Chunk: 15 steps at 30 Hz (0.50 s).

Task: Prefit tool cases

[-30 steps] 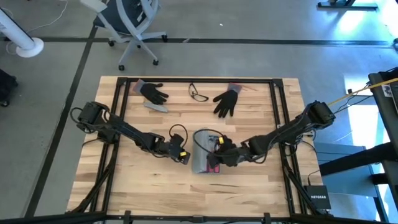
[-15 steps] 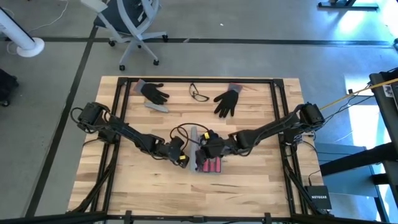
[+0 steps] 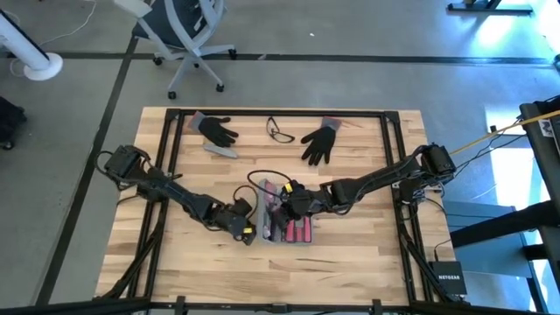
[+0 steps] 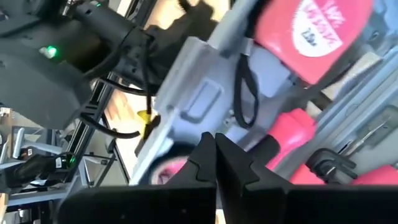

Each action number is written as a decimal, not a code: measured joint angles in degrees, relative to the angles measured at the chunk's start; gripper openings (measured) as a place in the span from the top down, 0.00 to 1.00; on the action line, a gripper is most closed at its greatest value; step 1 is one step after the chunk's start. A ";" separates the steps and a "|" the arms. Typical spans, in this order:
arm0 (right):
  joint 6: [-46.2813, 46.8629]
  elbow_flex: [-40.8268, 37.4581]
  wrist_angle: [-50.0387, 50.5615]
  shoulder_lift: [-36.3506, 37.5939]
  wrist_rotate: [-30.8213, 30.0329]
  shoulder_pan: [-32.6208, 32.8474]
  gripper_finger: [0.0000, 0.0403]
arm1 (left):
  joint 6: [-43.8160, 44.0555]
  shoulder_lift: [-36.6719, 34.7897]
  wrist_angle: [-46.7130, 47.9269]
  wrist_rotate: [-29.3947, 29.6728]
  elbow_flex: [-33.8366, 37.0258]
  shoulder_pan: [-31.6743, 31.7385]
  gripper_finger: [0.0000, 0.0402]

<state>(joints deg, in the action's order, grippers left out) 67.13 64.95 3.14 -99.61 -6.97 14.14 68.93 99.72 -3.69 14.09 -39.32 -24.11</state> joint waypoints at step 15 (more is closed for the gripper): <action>-2.87 -0.02 4.86 0.00 0.56 -0.78 1.00 | 17.66 -0.47 0.43 7.18 4.53 -14.30 1.00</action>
<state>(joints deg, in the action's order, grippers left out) 64.26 64.93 8.00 -99.61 -6.41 13.37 86.59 99.25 -3.27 21.26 -34.79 -38.41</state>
